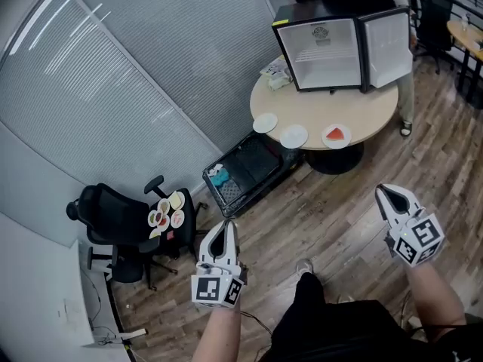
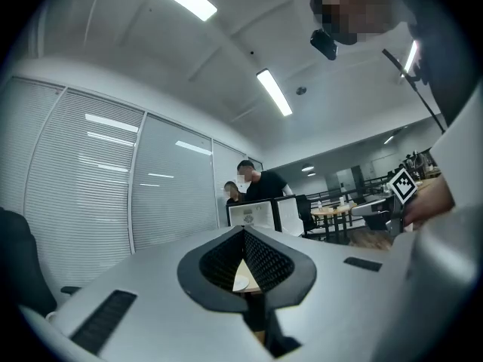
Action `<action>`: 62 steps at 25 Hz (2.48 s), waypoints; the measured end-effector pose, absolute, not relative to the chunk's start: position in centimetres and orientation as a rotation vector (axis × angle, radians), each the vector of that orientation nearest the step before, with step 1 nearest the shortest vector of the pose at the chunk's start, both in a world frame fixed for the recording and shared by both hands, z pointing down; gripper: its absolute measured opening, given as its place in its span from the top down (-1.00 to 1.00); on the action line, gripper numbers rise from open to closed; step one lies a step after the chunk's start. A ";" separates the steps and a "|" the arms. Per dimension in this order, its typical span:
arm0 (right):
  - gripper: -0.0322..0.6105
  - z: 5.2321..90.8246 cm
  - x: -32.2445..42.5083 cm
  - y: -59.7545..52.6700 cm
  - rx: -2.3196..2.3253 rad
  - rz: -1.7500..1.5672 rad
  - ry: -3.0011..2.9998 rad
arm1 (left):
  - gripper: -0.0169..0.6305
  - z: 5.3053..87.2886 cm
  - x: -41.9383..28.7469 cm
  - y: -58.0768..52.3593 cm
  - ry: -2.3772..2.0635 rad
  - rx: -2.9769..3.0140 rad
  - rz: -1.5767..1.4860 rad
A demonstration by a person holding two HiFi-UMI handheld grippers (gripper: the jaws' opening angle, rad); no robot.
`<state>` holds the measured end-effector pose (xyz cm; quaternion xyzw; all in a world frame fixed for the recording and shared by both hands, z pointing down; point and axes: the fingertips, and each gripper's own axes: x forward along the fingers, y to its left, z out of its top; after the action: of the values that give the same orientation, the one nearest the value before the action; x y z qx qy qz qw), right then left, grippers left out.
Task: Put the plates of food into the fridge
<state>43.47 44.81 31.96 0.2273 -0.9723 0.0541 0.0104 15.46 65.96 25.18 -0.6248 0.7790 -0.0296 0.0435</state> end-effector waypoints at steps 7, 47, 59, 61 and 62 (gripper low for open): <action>0.88 33.4 40.4 41.6 0.830 0.188 -2.975 | 0.93 27.1 10.6 60.7 2.309 -1.994 -0.109; 0.88 36.4 21.8 27.1 1.184 0.246 -2.804 | 0.93 29.9 -12.2 41.2 2.113 -2.228 -0.082; 0.88 38.9 19.2 11.2 1.301 0.331 -2.773 | 0.93 30.1 -15.1 25.9 2.062 -2.253 -0.134; 0.88 39.3 18.8 8.7 1.307 0.351 -2.769 | 0.93 30.3 -15.3 22.9 2.053 -2.271 -0.146; 0.88 39.5 18.5 7.7 1.301 0.357 -2.769 | 0.93 30.4 -15.3 21.6 2.048 -2.280 -0.152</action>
<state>18.51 7.73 39.45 0.4223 -0.8985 0.1157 0.0306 -15.35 21.61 30.39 -0.7426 0.6669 -0.0494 0.0364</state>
